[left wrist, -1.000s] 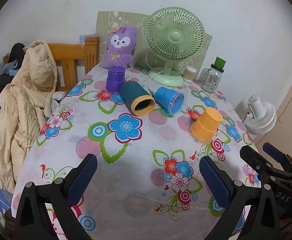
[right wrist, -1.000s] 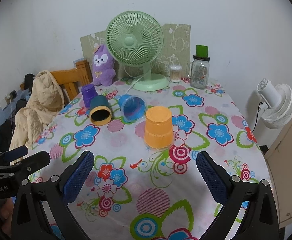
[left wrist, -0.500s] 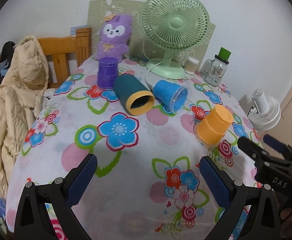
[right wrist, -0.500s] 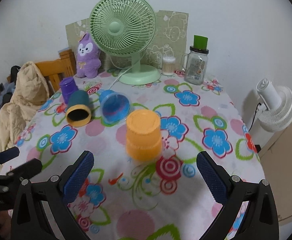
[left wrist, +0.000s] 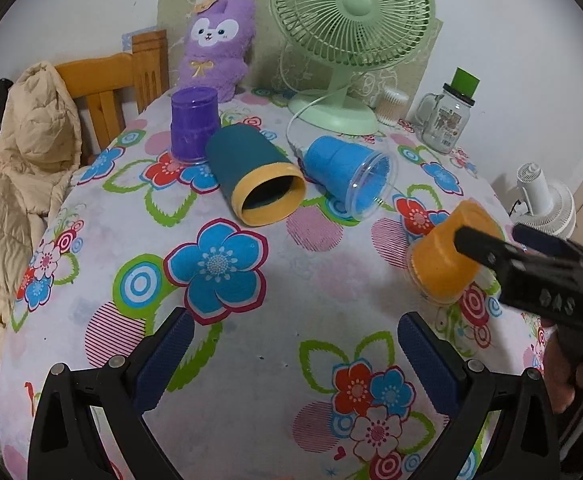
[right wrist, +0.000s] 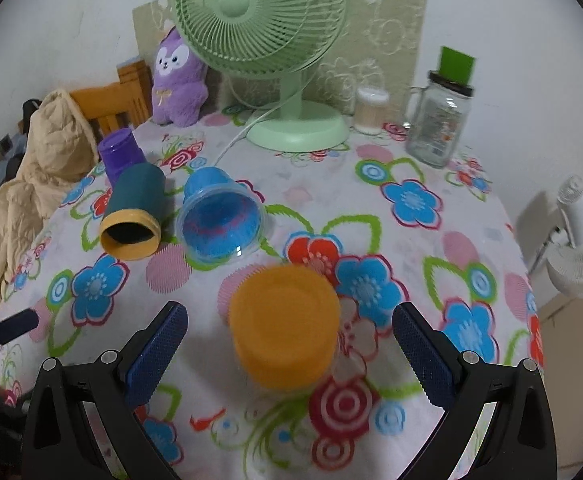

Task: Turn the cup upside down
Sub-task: 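Move the right gripper to the upright orange cup and close on it, then lift the orange cup with the right gripper and rotate it toward the left gripper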

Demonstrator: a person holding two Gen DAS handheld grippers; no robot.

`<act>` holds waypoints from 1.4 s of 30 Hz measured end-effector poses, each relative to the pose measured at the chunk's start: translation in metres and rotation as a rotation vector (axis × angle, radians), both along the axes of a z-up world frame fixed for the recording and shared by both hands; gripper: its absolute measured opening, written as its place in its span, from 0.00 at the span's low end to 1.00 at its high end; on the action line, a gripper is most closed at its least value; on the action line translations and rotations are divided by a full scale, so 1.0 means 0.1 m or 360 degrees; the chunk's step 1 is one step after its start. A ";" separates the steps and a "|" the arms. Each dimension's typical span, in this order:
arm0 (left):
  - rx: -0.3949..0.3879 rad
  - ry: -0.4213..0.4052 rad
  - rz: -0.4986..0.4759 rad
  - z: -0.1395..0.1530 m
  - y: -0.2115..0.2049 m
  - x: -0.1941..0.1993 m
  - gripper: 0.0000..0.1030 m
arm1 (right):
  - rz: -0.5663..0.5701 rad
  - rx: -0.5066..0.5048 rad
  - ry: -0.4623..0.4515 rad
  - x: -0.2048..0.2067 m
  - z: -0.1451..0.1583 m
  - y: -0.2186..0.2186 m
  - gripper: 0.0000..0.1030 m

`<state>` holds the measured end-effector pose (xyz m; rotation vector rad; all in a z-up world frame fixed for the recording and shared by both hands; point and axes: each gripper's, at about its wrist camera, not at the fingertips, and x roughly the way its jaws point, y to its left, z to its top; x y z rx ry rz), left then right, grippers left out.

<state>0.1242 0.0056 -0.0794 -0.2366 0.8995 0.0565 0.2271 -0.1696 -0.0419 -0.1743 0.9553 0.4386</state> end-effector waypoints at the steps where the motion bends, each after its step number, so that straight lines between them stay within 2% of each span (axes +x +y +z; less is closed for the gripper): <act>1: -0.0001 0.0002 0.0003 0.00 0.01 0.00 1.00 | -0.0027 -0.0006 0.0045 0.09 -0.04 0.01 0.94; 3: 0.0000 0.0002 0.0013 -0.01 0.04 -0.02 1.00 | -0.0039 0.0007 0.0146 0.21 -0.09 0.00 0.70; 6: -0.0009 0.0007 0.0036 -0.03 0.10 -0.05 1.00 | -0.0007 0.0056 0.0261 0.33 -0.16 0.02 0.56; 11: -0.0016 0.0012 0.0060 -0.03 0.18 -0.08 1.00 | 0.0017 0.0095 0.0261 0.27 -0.09 0.09 0.55; 28: -0.0022 -0.0069 0.0039 0.23 0.07 -0.39 1.00 | 0.0221 0.0139 0.0066 -0.46 0.43 0.35 0.55; 36: -0.0029 -0.0079 0.0054 0.26 0.07 -0.65 1.00 | 0.0268 0.0159 0.0075 -0.75 0.39 0.42 0.55; 42: -0.0077 -0.0030 0.0106 0.13 0.17 -0.90 1.00 | 0.0356 0.0116 0.0111 -1.06 0.21 0.58 0.55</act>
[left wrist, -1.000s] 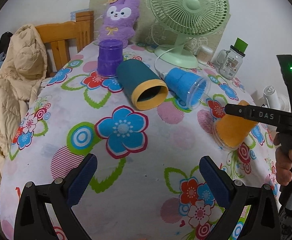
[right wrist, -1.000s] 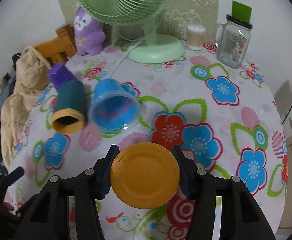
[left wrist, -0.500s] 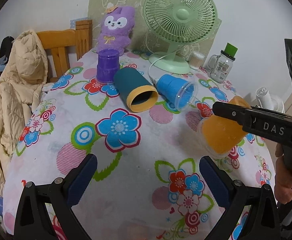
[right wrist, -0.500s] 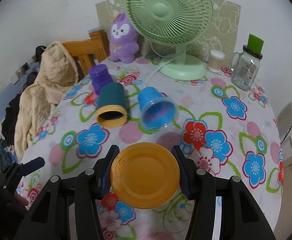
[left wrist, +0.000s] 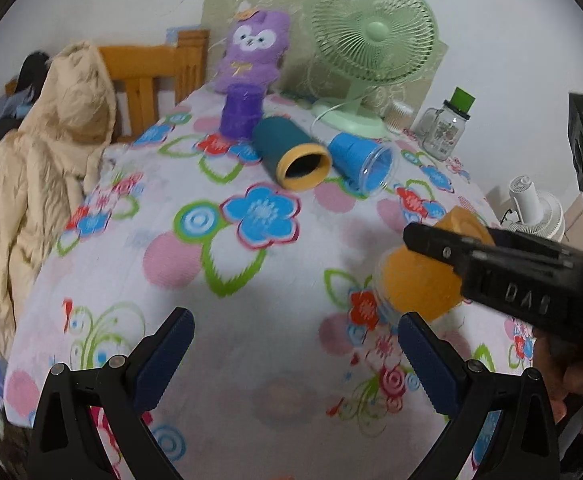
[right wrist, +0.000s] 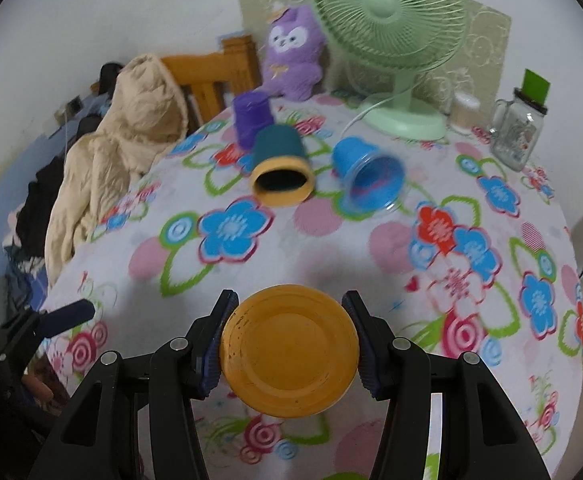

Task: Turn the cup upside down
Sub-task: 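Lift the orange cup with the right gripper and rotate it toward the left gripper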

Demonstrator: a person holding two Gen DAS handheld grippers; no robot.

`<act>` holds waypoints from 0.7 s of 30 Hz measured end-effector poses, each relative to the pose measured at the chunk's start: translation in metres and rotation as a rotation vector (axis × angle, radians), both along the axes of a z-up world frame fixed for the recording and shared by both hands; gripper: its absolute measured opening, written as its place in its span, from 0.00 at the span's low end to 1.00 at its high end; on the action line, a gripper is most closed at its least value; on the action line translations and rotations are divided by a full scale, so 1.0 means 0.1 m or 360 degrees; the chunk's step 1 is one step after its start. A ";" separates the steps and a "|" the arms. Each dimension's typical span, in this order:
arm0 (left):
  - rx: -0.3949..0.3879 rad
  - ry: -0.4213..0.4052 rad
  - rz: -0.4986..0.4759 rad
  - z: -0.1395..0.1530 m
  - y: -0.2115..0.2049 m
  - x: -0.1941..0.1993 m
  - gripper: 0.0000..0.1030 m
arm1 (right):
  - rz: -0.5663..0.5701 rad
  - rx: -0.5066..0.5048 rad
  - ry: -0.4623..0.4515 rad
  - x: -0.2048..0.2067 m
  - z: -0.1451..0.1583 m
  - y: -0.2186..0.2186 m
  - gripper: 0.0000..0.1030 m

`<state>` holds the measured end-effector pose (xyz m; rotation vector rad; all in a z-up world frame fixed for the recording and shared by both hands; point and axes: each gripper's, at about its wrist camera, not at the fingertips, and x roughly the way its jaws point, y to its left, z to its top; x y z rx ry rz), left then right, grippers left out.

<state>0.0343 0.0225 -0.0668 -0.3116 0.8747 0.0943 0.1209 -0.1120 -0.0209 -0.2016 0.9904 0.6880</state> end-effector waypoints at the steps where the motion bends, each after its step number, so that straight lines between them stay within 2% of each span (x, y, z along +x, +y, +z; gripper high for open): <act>1: -0.0001 0.0009 0.0005 -0.01 0.01 -0.02 1.00 | 0.0011 -0.0004 0.0007 -0.04 -0.03 0.03 0.55; 11: 0.0015 0.0013 -0.0002 -0.05 -0.01 -0.23 1.00 | -0.0011 0.0007 0.0033 -0.23 -0.06 0.00 0.55; 18: 0.0014 0.0010 -0.0017 -0.05 -0.06 -0.29 1.00 | -0.0028 -0.0006 0.0026 -0.20 -0.09 0.00 0.55; 21: -0.0002 0.0023 -0.0016 -0.06 -0.08 -0.30 1.00 | -0.0055 -0.0010 0.0065 -0.07 -0.18 0.05 0.55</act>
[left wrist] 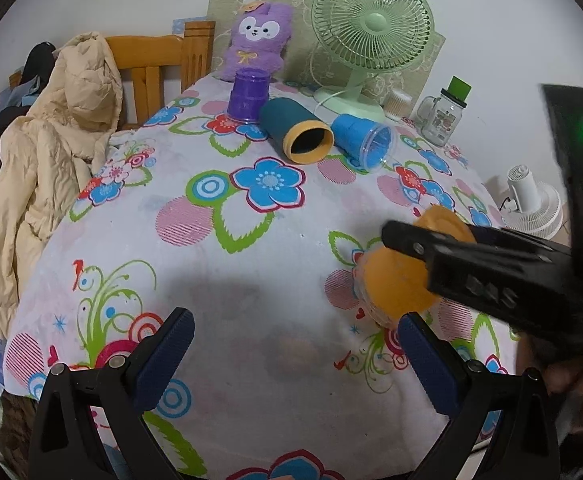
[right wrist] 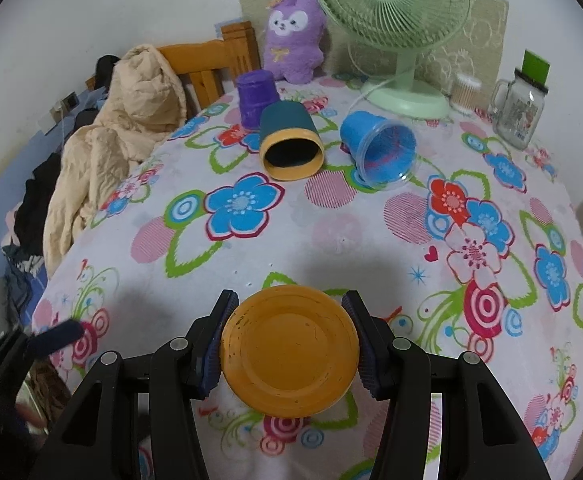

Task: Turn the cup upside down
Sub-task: 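Lift the orange cup with the right gripper and rotate it toward the left gripper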

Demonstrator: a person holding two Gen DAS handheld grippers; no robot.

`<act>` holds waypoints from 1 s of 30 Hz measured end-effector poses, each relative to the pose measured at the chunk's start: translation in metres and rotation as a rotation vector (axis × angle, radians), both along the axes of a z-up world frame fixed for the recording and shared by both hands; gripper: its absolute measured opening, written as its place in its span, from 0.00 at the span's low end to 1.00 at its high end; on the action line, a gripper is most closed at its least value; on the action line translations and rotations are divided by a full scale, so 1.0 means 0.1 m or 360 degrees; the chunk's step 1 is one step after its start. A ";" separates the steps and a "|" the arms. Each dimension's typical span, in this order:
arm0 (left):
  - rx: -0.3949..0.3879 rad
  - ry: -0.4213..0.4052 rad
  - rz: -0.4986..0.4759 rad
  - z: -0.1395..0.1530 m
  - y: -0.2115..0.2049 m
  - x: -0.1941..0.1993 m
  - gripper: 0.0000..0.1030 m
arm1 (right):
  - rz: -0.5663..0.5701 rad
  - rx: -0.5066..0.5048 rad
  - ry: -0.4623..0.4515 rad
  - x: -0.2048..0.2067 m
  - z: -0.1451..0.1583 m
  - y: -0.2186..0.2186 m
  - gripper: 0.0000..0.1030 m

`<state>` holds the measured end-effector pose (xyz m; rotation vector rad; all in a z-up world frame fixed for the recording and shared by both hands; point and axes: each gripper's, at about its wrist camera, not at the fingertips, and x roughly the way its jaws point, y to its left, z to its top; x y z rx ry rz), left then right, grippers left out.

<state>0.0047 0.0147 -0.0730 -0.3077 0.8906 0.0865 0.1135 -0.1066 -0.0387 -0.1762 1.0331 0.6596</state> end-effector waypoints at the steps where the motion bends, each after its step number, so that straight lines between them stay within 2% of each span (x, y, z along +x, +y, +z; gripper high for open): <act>1: 0.0002 0.0000 -0.0001 0.00 -0.01 -0.01 1.00 | 0.0003 0.0008 0.0006 0.04 -0.01 0.03 0.55; 7: 0.0027 -0.0006 0.0021 0.02 -0.01 -0.05 1.00 | 0.0066 0.0103 -0.0087 0.25 0.07 0.38 0.55; 13: 0.0032 -0.0012 0.0066 0.05 0.06 -0.09 1.00 | 0.0058 0.0196 -0.0079 0.39 -0.01 0.54 0.55; 17: 0.0033 -0.0012 0.0073 0.05 0.08 -0.08 1.00 | 0.0054 0.0234 -0.0064 0.31 -0.10 0.41 0.55; 21: 0.0023 -0.0001 0.0053 0.01 0.05 -0.05 1.00 | 0.0017 0.0246 -0.0132 0.15 -0.07 0.14 0.55; 30: 0.0023 0.0004 -0.0002 0.01 -0.07 -0.01 1.00 | -0.0052 0.0250 -0.0097 -0.06 -0.05 -0.24 0.55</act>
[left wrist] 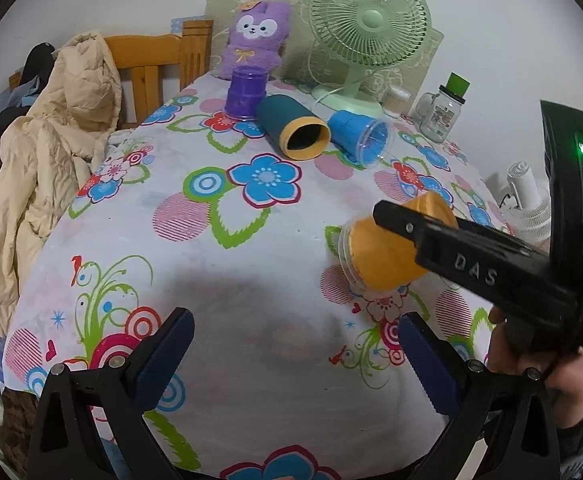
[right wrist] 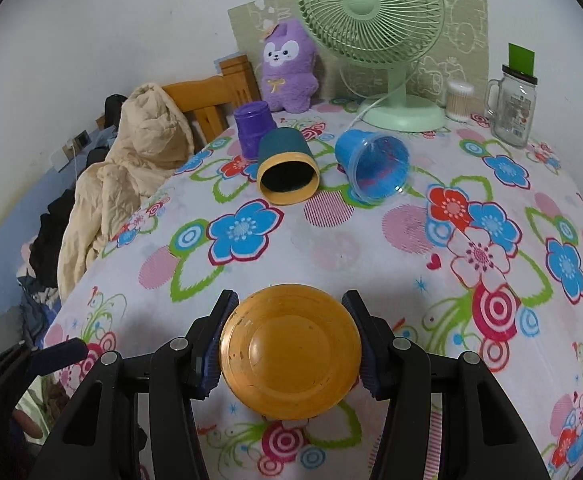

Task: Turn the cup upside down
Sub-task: 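Lift the orange cup with the right gripper and rotate it toward the left gripper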

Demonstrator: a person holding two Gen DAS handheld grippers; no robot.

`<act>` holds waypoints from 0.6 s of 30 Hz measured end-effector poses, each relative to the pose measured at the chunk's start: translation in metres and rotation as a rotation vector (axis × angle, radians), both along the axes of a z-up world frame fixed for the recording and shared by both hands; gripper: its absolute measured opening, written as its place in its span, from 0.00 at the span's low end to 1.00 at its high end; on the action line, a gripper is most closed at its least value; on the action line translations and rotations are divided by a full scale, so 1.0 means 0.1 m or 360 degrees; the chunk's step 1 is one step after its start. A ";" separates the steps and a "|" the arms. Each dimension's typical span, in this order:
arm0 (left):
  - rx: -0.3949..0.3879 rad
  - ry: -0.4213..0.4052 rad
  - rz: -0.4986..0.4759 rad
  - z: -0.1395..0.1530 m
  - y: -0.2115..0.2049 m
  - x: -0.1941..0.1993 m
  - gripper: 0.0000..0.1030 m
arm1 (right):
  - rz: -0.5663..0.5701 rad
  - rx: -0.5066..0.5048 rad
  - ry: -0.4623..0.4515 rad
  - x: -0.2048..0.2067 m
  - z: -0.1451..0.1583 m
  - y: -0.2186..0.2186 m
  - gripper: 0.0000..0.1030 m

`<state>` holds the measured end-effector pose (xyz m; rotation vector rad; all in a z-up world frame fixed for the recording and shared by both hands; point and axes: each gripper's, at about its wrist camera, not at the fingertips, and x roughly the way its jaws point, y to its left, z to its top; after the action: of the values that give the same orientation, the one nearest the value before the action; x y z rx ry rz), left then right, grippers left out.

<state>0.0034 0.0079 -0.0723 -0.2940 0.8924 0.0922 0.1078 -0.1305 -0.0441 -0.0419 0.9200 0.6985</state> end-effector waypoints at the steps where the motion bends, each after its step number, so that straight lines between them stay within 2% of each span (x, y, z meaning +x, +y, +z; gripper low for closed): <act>1: 0.0005 -0.0003 -0.0004 0.01 -0.01 0.00 1.00 | 0.0003 0.0011 0.0009 0.01 0.01 0.00 0.55; 10: 0.0033 -0.0015 0.0013 0.07 -0.02 -0.05 1.00 | 0.0122 0.0176 -0.0015 0.27 0.16 0.42 0.55; 13: 0.0045 -0.0022 0.0034 0.09 0.02 -0.08 1.00 | 0.0154 0.0204 -0.0078 0.31 0.11 0.55 0.55; 15: 0.0044 -0.0026 0.0052 0.10 0.06 -0.09 1.00 | 0.0158 0.0179 -0.0041 0.30 -0.01 0.57 0.55; 18: 0.0031 -0.0025 0.0073 0.08 0.12 -0.08 1.00 | 0.0137 0.0179 -0.0076 0.21 -0.07 0.41 0.55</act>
<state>-0.0048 0.0200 -0.0639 -0.2966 0.8687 0.1412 0.1283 -0.0895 -0.0514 0.0016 0.8355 0.8250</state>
